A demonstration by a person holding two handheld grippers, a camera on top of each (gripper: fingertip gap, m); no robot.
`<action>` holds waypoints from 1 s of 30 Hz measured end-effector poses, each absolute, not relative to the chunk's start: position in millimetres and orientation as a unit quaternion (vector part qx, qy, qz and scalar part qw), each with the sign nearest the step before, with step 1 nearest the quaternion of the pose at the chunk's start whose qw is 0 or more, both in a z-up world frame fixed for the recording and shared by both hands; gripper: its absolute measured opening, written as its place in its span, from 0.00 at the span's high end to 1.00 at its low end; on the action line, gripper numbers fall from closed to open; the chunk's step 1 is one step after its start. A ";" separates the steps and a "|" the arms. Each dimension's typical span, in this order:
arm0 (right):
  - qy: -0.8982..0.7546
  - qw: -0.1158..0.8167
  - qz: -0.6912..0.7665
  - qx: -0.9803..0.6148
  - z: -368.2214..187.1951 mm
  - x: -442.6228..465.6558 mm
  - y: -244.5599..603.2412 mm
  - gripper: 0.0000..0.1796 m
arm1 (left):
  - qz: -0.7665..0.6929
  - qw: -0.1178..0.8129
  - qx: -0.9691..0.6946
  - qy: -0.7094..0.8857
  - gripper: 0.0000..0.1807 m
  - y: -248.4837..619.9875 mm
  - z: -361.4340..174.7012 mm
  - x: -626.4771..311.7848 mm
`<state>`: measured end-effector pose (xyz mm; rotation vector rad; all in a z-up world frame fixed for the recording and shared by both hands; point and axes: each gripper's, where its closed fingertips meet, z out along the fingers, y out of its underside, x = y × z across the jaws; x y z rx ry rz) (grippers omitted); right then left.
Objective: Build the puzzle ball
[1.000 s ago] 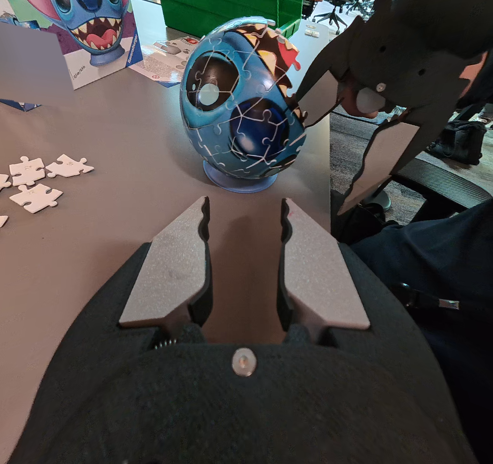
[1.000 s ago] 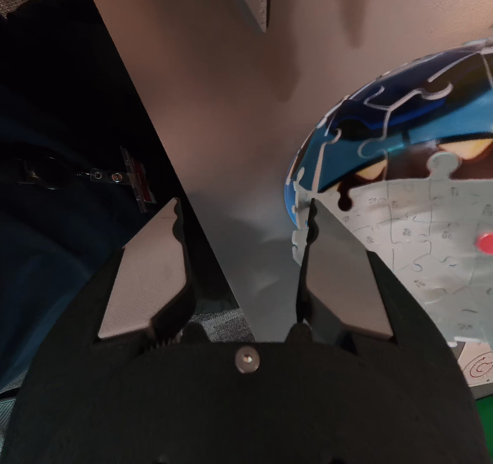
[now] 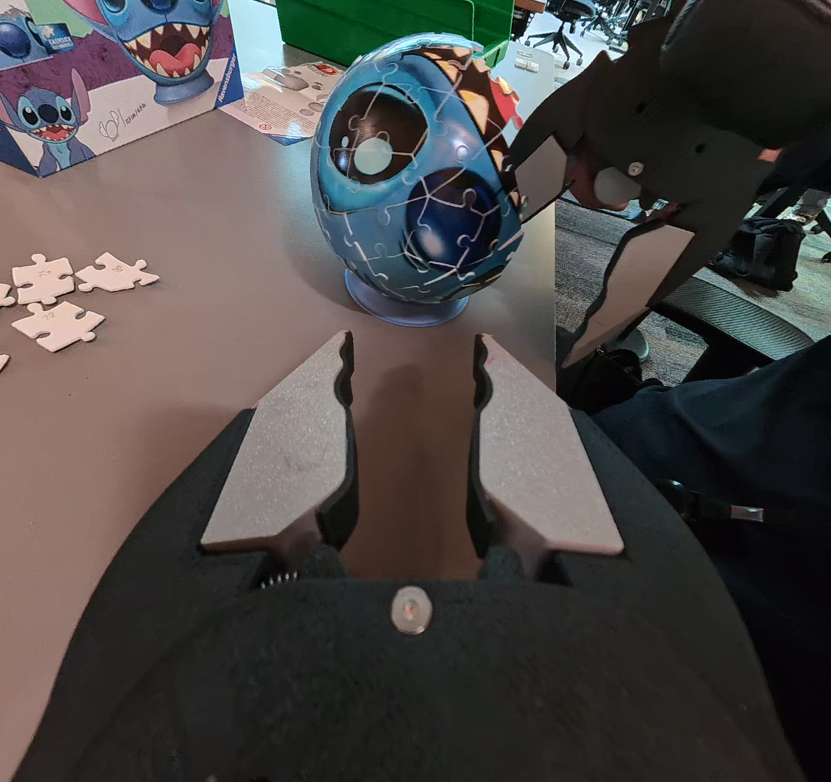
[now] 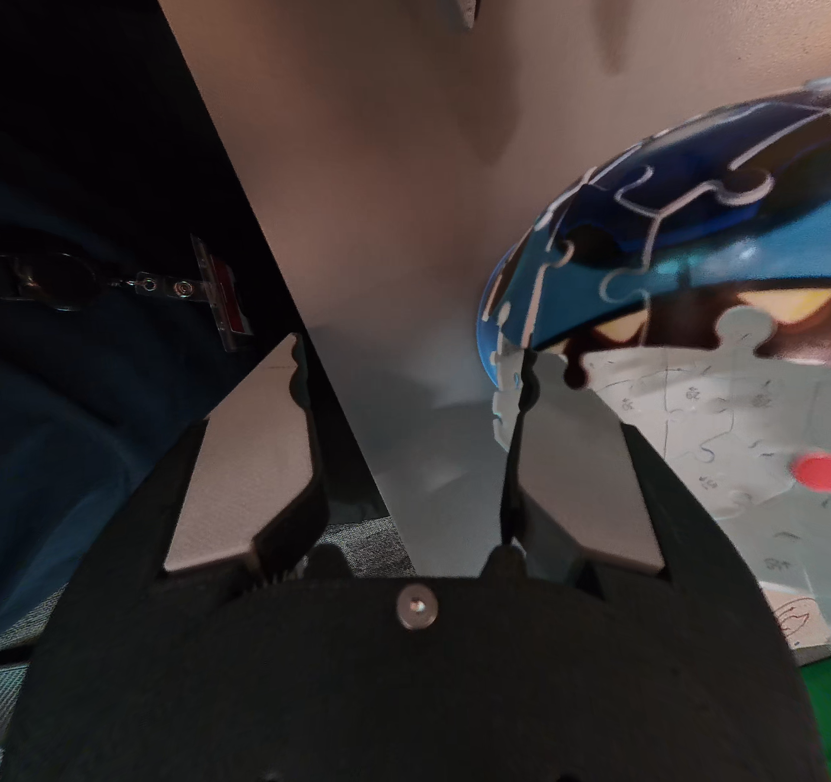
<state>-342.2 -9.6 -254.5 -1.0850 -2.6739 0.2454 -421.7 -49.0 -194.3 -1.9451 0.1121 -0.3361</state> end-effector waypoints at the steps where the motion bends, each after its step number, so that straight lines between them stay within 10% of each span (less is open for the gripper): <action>1: -0.916 0.122 0.085 -0.372 -254.5 -342.6 -9.5 0.48 | -0.142 0.550 -0.822 0.047 0.71 -49.0 -194.2 -421.8; 30: -0.912 0.127 0.098 -0.377 -249.2 -340.7 -7.5 0.53 | -0.149 0.551 -0.820 0.038 0.71 -49.0 -193.6 -424.0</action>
